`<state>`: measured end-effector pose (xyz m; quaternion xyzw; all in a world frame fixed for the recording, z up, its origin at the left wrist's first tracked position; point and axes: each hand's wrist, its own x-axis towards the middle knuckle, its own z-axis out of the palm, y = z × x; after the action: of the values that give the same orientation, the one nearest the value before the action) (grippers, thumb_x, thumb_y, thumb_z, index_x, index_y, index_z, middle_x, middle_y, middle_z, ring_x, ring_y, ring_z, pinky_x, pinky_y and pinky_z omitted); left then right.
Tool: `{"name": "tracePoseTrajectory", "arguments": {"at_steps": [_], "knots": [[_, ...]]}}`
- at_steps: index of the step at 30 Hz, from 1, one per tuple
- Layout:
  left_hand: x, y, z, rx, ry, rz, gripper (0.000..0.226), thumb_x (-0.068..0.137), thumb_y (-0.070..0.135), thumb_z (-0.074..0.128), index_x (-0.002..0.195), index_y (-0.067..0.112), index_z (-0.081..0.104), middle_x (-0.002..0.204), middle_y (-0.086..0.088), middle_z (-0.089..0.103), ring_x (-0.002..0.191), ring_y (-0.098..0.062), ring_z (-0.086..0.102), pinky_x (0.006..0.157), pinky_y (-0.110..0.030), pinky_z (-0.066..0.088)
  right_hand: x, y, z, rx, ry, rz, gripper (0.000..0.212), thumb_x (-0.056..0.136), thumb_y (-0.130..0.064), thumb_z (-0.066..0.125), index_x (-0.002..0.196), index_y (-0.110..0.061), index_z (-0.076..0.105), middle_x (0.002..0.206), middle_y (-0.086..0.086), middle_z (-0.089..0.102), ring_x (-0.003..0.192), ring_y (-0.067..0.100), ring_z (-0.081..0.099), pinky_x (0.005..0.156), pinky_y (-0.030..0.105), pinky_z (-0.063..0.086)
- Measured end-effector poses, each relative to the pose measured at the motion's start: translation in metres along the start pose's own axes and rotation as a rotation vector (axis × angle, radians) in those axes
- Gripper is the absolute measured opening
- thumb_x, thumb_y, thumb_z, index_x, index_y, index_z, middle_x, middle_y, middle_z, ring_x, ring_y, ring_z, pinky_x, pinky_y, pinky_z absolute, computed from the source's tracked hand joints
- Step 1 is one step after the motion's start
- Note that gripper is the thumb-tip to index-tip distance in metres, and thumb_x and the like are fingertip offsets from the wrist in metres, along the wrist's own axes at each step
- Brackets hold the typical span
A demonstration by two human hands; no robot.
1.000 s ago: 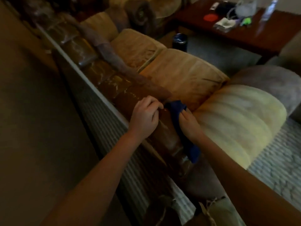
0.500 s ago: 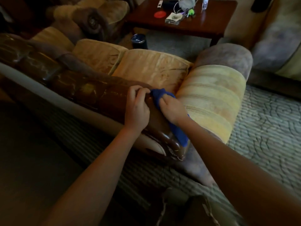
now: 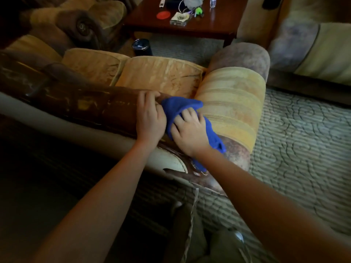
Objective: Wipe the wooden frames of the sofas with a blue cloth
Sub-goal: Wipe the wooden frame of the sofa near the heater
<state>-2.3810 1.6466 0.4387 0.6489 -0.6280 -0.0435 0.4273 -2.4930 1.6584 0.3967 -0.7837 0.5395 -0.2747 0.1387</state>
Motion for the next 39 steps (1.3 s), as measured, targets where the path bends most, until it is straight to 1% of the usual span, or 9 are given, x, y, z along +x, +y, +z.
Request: {"name": "tracePoseTrajectory", "arguments": {"at_steps": [4,9,11,16,22,26,30,34,39], "knots": [[0.007,-0.006,-0.003,-0.070,-0.101,0.020,0.028,0.082,0.006,0.043,0.103,-0.004,0.057,0.104,-0.022,0.053,0.098,-0.024,0.050,0.093,-0.021,0.034,0.006,0.031,-0.005,0.419,-0.027,0.331,0.042,0.093,-0.029,0.031,0.095,-0.001,0.062,0.104,0.021,0.060,0.102,0.030,0.052,0.089,0.037,0.035],[0.048,0.000,0.011,0.269,-0.771,0.151,0.020,0.094,0.018,0.040,0.105,0.015,0.057,0.113,-0.013,0.057,0.104,-0.033,0.052,0.090,-0.036,0.038,-0.018,0.039,0.006,0.605,0.052,0.883,0.032,0.098,-0.014,0.031,0.073,-0.003,0.048,0.086,0.018,0.053,0.084,0.024,0.046,0.072,0.033,0.030],[0.064,0.009,0.023,0.282,-0.931,0.206,0.021,0.095,0.017,0.035,0.096,0.014,0.056,0.108,-0.012,0.060,0.095,-0.030,0.054,0.078,-0.035,0.039,-0.017,0.026,0.008,0.637,0.182,0.924,0.028,0.096,-0.012,0.032,0.072,-0.007,0.046,0.082,0.011,0.053,0.082,0.021,0.045,0.073,0.033,0.031],[0.068,0.031,0.070,0.358,-1.187,0.262,0.028,0.090,0.007,0.038,0.108,0.003,0.059,0.121,-0.019,0.057,0.111,-0.034,0.053,0.083,-0.031,0.041,0.000,0.010,0.004,0.577,0.276,0.849,0.030,0.095,-0.016,0.038,0.065,-0.015,0.041,0.075,0.005,0.053,0.082,0.021,0.046,0.076,0.037,0.035],[0.056,0.030,0.086,0.569,-1.184,0.364,0.028,0.089,0.014,0.039,0.107,0.008,0.059,0.121,-0.018,0.058,0.108,-0.035,0.055,0.077,-0.032,0.039,0.007,0.053,0.010,0.699,0.098,0.957,0.035,0.095,-0.022,0.038,0.060,-0.016,0.038,0.068,0.005,0.045,0.068,0.016,0.038,0.064,0.034,0.030],[0.054,0.030,0.088,0.608,-1.200,0.328,0.021,0.088,0.019,0.037,0.096,0.016,0.056,0.118,-0.015,0.057,0.105,-0.035,0.054,0.081,-0.036,0.041,-0.021,0.077,0.027,0.927,0.102,1.097,0.029,0.100,-0.028,0.033,0.094,-0.017,0.059,0.095,-0.002,0.057,0.091,0.011,0.049,0.086,0.029,0.035],[0.052,0.030,0.086,0.636,-1.191,0.319,0.023,0.091,0.021,0.035,0.095,0.015,0.057,0.118,-0.016,0.057,0.105,-0.035,0.054,0.085,-0.037,0.042,-0.033,0.071,0.033,0.922,0.178,1.100,0.033,0.095,-0.028,0.032,0.092,-0.018,0.064,0.116,0.004,0.063,0.108,0.016,0.053,0.094,0.031,0.037],[0.053,0.028,0.091,0.688,-1.202,0.314,0.033,0.091,0.018,0.035,0.110,0.007,0.060,0.126,-0.020,0.056,0.114,-0.036,0.053,0.083,-0.034,0.039,-0.020,0.047,0.017,0.924,0.230,0.858,0.029,0.091,-0.021,0.038,0.068,-0.021,0.056,0.077,-0.007,0.057,0.079,0.000,0.050,0.079,0.020,0.037],[0.058,0.020,0.100,0.753,-1.250,0.317,0.024,0.093,0.019,0.034,0.087,0.010,0.055,0.115,-0.019,0.058,0.105,-0.036,0.055,0.083,-0.036,0.044,-0.004,0.069,0.016,0.845,0.064,0.865,0.038,0.093,-0.017,0.040,0.055,-0.017,0.041,0.064,0.001,0.048,0.072,0.014,0.040,0.065,0.032,0.033]]}}
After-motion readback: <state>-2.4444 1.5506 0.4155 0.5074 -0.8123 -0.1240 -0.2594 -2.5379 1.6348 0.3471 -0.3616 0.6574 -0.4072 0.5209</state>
